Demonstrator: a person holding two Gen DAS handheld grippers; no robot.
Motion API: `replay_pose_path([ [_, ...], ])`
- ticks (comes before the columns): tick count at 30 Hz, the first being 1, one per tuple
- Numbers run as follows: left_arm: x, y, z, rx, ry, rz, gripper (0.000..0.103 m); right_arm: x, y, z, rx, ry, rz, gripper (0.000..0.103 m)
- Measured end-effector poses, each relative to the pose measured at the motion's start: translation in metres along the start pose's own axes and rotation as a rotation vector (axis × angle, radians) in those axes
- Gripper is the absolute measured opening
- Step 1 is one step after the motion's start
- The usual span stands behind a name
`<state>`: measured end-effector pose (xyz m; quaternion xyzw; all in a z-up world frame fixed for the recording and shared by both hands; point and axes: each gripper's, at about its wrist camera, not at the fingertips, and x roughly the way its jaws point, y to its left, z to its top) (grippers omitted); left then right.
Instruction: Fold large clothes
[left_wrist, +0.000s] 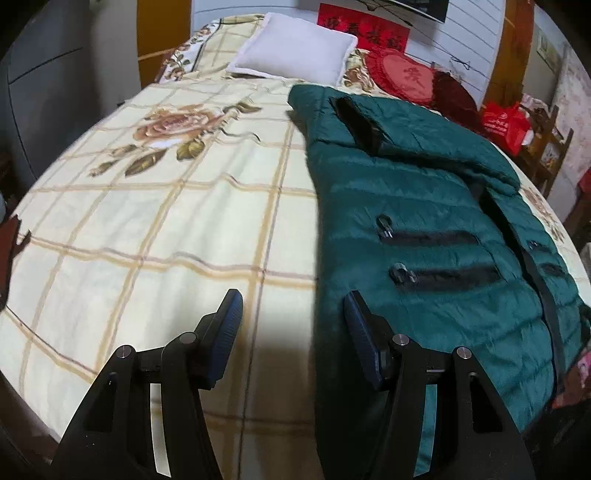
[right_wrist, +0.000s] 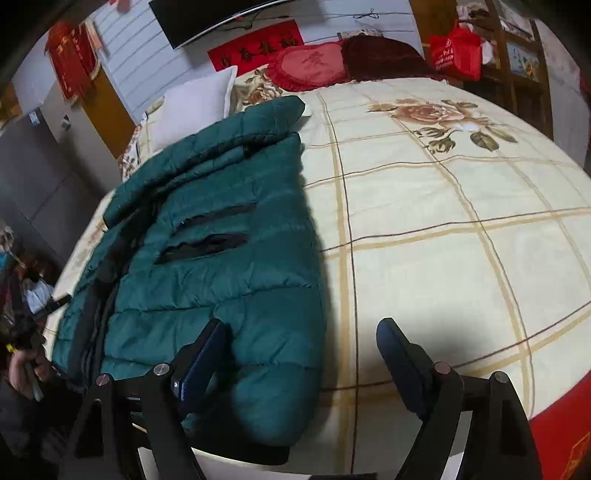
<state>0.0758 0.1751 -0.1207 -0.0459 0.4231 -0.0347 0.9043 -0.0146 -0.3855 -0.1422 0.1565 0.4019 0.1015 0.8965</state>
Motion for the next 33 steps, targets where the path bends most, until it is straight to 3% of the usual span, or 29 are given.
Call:
replay_pose_path([
  [3, -0.003, 0.002, -0.009, -0.028, 0.014, -0.038, 0.058, 0.000, -0.005, 0.000, 0.042, 0.003, 0.110, 0.082],
  [5, -0.005, 0.004, -0.014, -0.053, 0.023, -0.069, 0.063, -0.001, -0.004, 0.000, 0.054, 0.015, 0.178, 0.082],
  [6, -0.007, 0.005, -0.017, -0.066, 0.032, -0.082, 0.071, 0.000, -0.002, -0.001, 0.052, 0.024, 0.209, 0.082],
  [10, -0.012, 0.004, -0.025, -0.079, 0.038, -0.113, 0.079, 0.003, 0.008, -0.007, 0.051, 0.076, 0.350, 0.082],
  [12, -0.016, -0.002, -0.030, -0.059, 0.048, -0.154, 0.079, 0.003, 0.012, -0.008, 0.034, 0.077, 0.339, 0.083],
  [15, -0.020, -0.017, -0.037, -0.023, 0.080, -0.295, 0.082, 0.004, 0.012, -0.008, 0.046, 0.077, 0.351, 0.084],
  [16, -0.022, -0.023, -0.040, -0.010, 0.090, -0.327, 0.089, 0.005, 0.014, -0.008, 0.044, 0.077, 0.348, 0.084],
  [18, -0.026, -0.028, -0.044, 0.005, 0.090, -0.343, 0.091, 0.005, 0.015, -0.006, 0.038, 0.077, 0.340, 0.084],
  [20, -0.025, -0.027, -0.042, -0.023, 0.114, -0.416, 0.091, 0.006, 0.015, -0.006, 0.037, 0.077, 0.335, 0.084],
  [23, -0.025, -0.019, -0.040, -0.068, 0.126, -0.436, 0.090, 0.006, 0.015, -0.004, 0.036, 0.076, 0.330, 0.084],
  [29, -0.036, -0.026, -0.051, -0.041, 0.159, -0.412, 0.090, 0.006, 0.015, -0.004, 0.027, 0.077, 0.326, 0.084],
  [33, -0.020, -0.028, -0.033, -0.041, 0.144, -0.419, 0.090, 0.005, 0.015, -0.004, 0.025, 0.076, 0.326, 0.084],
])
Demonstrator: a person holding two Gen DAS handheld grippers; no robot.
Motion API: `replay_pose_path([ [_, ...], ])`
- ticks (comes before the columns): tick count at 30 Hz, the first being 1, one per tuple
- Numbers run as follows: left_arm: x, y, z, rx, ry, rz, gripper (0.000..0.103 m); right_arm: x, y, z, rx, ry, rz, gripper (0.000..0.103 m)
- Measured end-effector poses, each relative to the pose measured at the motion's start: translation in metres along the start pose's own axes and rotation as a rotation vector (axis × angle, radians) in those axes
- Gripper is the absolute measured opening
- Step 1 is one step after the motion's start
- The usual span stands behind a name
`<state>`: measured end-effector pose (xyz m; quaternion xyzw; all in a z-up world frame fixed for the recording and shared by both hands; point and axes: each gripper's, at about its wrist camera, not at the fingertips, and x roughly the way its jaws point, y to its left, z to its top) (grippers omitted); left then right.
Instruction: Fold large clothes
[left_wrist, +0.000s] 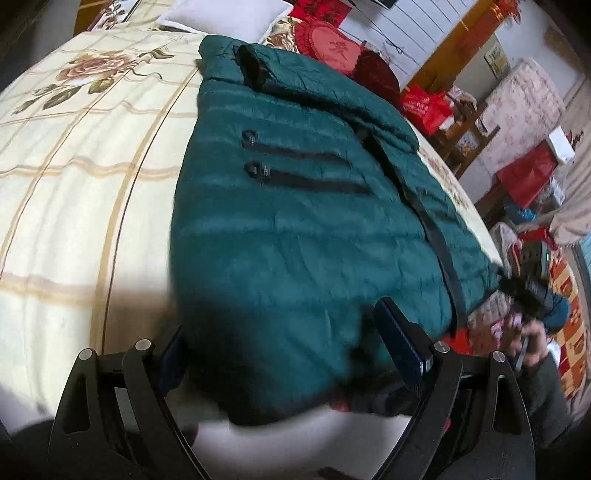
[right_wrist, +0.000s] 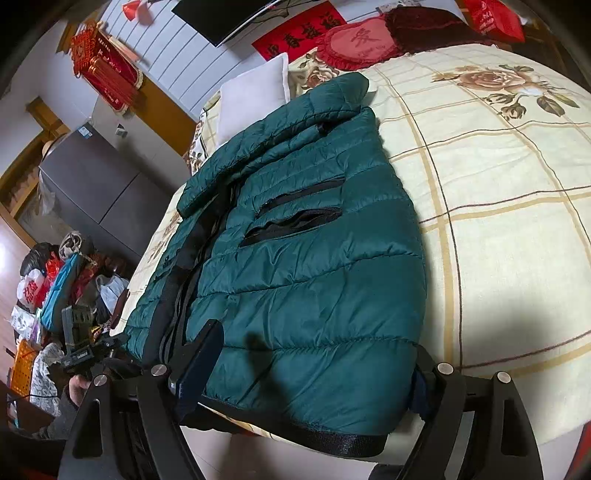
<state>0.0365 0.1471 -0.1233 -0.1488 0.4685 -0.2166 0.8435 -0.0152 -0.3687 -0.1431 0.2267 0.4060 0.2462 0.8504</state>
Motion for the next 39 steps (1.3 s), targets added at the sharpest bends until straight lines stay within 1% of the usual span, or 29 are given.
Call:
replay_pose_path([
  [3, 0.012, -0.001, 0.012, -0.013, -0.002, -0.047, 0.090, 0.000, 0.001, 0.000, -0.005, 0.000, -0.007, 0.084],
  [4, 0.015, -0.003, 0.015, -0.010, -0.004, -0.051, 0.090, 0.000, 0.001, -0.001, -0.007, 0.000, -0.009, 0.086],
  [6, 0.017, -0.007, 0.016, 0.012, -0.014, -0.024, 0.090, 0.001, 0.003, 0.000, -0.009, -0.001, -0.015, 0.086],
  [7, 0.017, -0.009, 0.014, 0.019, -0.016, -0.013, 0.089, 0.002, 0.004, 0.000, -0.010, -0.003, -0.020, 0.086],
  [8, 0.014, -0.010, 0.009, 0.030, -0.026, 0.014, 0.085, 0.002, 0.005, 0.001, -0.012, -0.004, -0.028, 0.086],
  [10, 0.011, -0.008, 0.005, 0.042, -0.042, 0.082, 0.059, 0.004, 0.007, 0.001, -0.022, -0.005, -0.048, 0.086],
  [11, 0.008, -0.006, 0.003, 0.038, -0.050, 0.108, 0.054, 0.004, 0.008, 0.001, -0.027, -0.004, -0.054, 0.086],
  [12, 0.008, -0.003, 0.003, 0.030, -0.057, 0.124, 0.045, 0.005, 0.010, 0.000, -0.037, -0.003, -0.063, 0.086],
  [15, 0.007, -0.004, -0.001, 0.047, -0.080, 0.157, 0.045, 0.006, 0.014, -0.001, -0.065, -0.001, -0.094, 0.086],
  [16, 0.007, -0.006, -0.002, 0.057, -0.085, 0.166, 0.045, 0.006, 0.016, -0.002, -0.077, -0.002, -0.115, 0.085],
  [18, 0.007, -0.007, -0.004, 0.064, -0.103, 0.174, 0.045, 0.005, 0.021, -0.004, -0.094, -0.032, -0.166, 0.082],
  [19, 0.008, -0.007, -0.004, 0.054, -0.111, 0.174, 0.045, 0.004, 0.025, -0.005, -0.109, -0.043, -0.152, 0.082],
  [21, 0.009, -0.005, -0.005, 0.038, -0.124, 0.168, 0.045, 0.003, 0.030, -0.006, -0.131, -0.059, -0.097, 0.082],
  [23, 0.010, -0.005, -0.004, 0.035, -0.138, 0.175, 0.046, 0.006, 0.030, -0.006, -0.130, -0.050, -0.061, 0.082],
  [25, 0.011, -0.006, -0.005, 0.040, -0.149, 0.186, 0.047, 0.013, 0.022, -0.004, -0.092, -0.019, -0.078, 0.081],
  [26, 0.010, -0.006, -0.005, 0.039, -0.153, 0.188, 0.048, 0.013, 0.020, -0.002, -0.088, -0.032, -0.070, 0.080],
  [27, 0.010, -0.006, -0.005, 0.036, -0.153, 0.186, 0.047, 0.014, 0.018, 0.000, -0.081, -0.029, -0.075, 0.078],
  [29, 0.009, -0.005, -0.004, 0.029, -0.147, 0.180, 0.047, 0.014, 0.018, 0.001, -0.078, -0.035, -0.097, 0.068],
  [30, 0.008, -0.004, -0.004, 0.021, -0.148, 0.181, 0.047, 0.014, 0.019, 0.001, -0.081, -0.033, -0.112, 0.065],
  [31, 0.007, -0.003, -0.004, 0.020, -0.152, 0.183, 0.041, 0.014, 0.020, 0.001, -0.087, -0.028, -0.111, 0.060],
  [32, 0.006, -0.004, -0.004, 0.026, -0.158, 0.189, 0.036, 0.014, 0.021, 0.000, -0.097, -0.027, -0.120, 0.050],
  [33, 0.005, -0.006, -0.004, 0.035, -0.163, 0.193, 0.026, 0.012, 0.022, 0.000, -0.104, -0.028, -0.127, 0.045],
  [34, 0.004, -0.007, -0.004, 0.042, -0.168, 0.196, 0.020, 0.010, 0.023, 0.000, -0.108, -0.032, -0.128, 0.036],
  [35, 0.002, -0.007, -0.004, 0.046, -0.171, 0.193, 0.017, 0.006, 0.022, 0.000, -0.108, -0.036, -0.122, 0.028],
  [37, 0.000, -0.007, -0.004, 0.050, -0.168, 0.197, 0.014, 0.001, 0.020, -0.002, -0.103, -0.038, -0.116, 0.023],
  [39, -0.006, -0.008, -0.003, 0.055, -0.170, 0.211, 0.013, 0.000, 0.023, -0.005, -0.120, -0.034, -0.138, 0.020],
])
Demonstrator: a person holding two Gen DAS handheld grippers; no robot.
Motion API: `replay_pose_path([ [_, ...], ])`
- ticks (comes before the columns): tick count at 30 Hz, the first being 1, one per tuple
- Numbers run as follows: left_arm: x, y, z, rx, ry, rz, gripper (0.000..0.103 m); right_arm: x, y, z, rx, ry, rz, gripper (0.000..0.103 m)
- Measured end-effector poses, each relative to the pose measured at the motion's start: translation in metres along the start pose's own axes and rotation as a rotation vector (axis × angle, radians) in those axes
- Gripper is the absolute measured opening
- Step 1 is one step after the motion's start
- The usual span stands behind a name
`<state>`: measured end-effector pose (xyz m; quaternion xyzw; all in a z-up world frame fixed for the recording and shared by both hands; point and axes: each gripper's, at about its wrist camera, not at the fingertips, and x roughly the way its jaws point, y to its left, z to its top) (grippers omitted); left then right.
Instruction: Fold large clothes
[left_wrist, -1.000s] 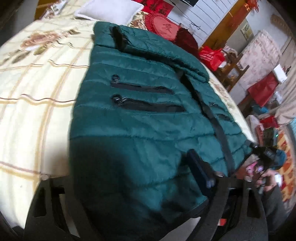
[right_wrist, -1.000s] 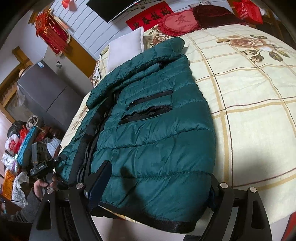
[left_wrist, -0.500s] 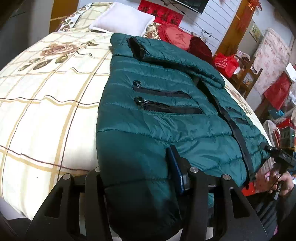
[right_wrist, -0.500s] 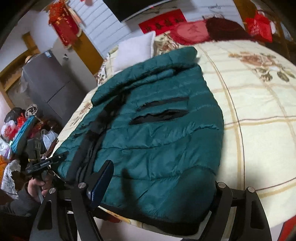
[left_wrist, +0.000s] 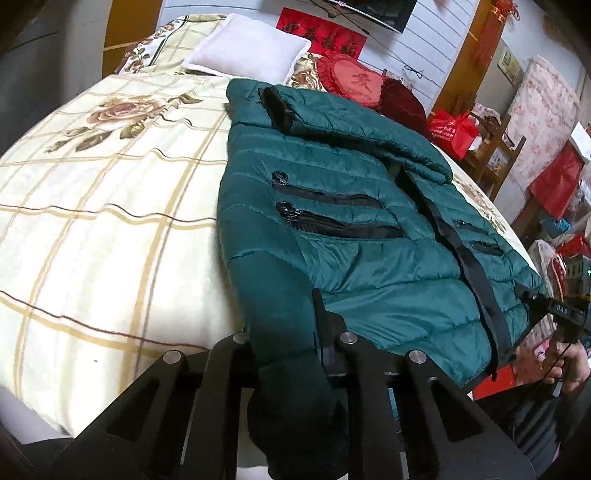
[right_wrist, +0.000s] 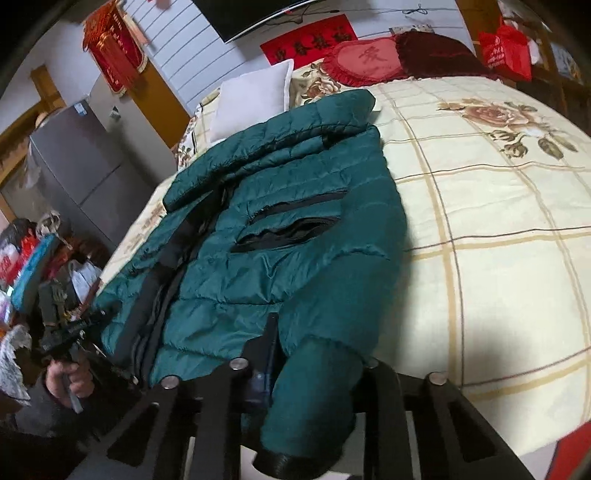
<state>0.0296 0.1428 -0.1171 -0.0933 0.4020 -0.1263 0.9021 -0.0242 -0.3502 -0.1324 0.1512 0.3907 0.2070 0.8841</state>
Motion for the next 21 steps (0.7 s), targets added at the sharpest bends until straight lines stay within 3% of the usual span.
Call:
replay_pose_path([
  [5, -0.016, 0.000, 0.002, 0.009, 0.007, 0.051, 0.013, -0.006, 0.031, -0.014, -0.104, -0.027, -0.173, 0.019],
  [8, -0.026, 0.003, 0.000, 0.006, 0.018, 0.057, 0.013, -0.012, 0.049, -0.029, -0.104, -0.052, -0.243, 0.018],
  [14, -0.047, 0.016, -0.008, -0.047, 0.030, 0.032, 0.013, -0.030, 0.062, -0.041, -0.077, -0.061, -0.228, 0.018],
  [21, -0.062, 0.013, -0.024, -0.024, 0.036, 0.026, 0.013, -0.051, 0.064, -0.049, -0.041, -0.073, -0.227, 0.018],
])
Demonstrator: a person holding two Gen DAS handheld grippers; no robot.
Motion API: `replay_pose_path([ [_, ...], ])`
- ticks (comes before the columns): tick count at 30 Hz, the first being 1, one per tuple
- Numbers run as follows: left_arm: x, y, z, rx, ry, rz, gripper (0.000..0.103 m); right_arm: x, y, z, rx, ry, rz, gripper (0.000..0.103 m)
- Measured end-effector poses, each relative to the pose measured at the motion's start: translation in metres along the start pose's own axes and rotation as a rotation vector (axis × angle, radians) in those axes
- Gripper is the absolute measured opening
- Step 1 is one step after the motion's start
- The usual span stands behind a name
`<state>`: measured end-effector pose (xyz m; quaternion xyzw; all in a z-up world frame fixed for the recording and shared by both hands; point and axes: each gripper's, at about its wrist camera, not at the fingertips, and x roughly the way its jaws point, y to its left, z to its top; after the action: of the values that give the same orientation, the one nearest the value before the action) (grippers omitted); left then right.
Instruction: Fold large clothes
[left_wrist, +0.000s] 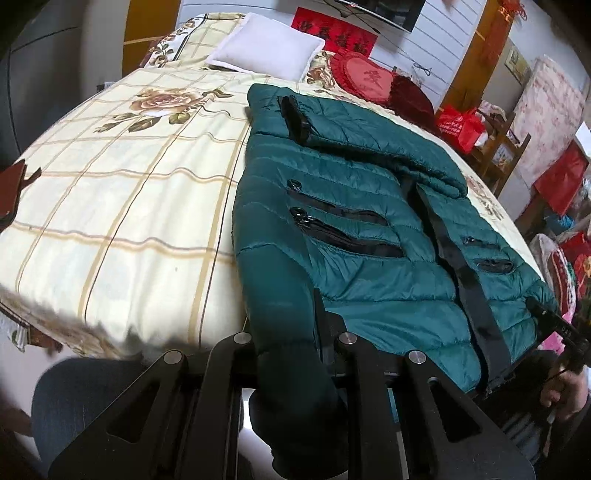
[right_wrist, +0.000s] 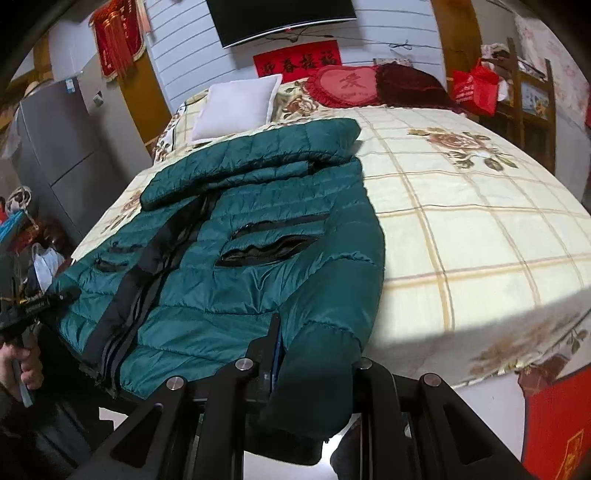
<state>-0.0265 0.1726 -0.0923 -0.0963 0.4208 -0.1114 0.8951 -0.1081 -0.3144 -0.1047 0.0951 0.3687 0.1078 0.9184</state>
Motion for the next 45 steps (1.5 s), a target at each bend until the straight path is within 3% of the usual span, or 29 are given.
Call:
replay_pose_path([
  [9, -0.013, -0.003, -0.016, 0.012, -0.006, -0.054, 0.013, -0.021, -0.012, -0.003, 0.052, -0.061, -0.018, 0.018],
  [21, -0.005, -0.001, -0.020, -0.004, 0.024, -0.020, 0.013, -0.022, -0.007, 0.000, 0.034, -0.072, -0.037, 0.017],
  [30, -0.008, -0.004, -0.006, -0.038, 0.028, 0.022, 0.013, -0.029, -0.008, 0.004, 0.057, -0.127, 0.000, 0.017],
  [35, -0.008, -0.009, 0.001, -0.035, 0.024, 0.060, 0.013, -0.030, -0.003, 0.013, 0.022, -0.146, -0.062, 0.017],
  [45, -0.006, -0.009, 0.012, -0.048, 0.023, 0.061, 0.013, -0.026, -0.005, 0.024, 0.014, -0.158, -0.100, 0.017],
])
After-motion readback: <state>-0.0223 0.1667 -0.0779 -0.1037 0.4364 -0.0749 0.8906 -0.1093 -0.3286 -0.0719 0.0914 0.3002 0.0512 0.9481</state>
